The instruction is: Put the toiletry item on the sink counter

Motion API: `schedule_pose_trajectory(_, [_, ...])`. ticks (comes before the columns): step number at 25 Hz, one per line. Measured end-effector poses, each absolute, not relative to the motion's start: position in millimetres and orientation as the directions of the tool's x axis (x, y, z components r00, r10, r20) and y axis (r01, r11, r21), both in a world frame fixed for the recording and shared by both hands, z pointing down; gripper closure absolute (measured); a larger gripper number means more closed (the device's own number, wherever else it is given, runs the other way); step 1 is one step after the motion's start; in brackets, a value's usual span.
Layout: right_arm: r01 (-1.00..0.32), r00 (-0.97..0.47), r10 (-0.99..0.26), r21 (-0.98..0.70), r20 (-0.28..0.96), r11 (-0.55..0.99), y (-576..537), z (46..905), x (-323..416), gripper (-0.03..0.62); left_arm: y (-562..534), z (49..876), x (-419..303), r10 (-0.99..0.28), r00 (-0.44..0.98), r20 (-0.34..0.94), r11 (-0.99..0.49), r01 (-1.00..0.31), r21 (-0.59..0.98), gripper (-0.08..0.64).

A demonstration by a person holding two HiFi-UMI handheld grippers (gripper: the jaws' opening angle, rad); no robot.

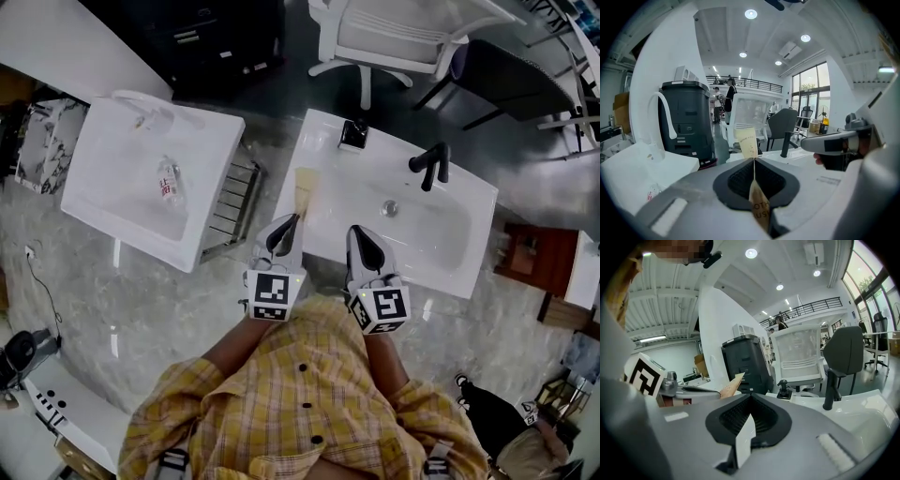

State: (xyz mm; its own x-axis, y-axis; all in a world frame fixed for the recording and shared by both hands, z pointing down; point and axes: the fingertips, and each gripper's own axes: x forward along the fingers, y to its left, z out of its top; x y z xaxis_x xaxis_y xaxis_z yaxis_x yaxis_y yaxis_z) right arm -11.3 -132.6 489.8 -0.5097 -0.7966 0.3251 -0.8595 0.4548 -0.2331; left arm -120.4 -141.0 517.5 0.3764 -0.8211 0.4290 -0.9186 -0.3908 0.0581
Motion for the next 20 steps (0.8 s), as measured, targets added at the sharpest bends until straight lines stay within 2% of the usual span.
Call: schedule_pose_trajectory(20, [-0.883, -0.468, -0.798, -0.236, 0.379, 0.405, -115, 515, -5, 0.594, -169, 584, -123, -0.76, 0.374, 0.532, -0.399, -0.914, 0.073, 0.557])
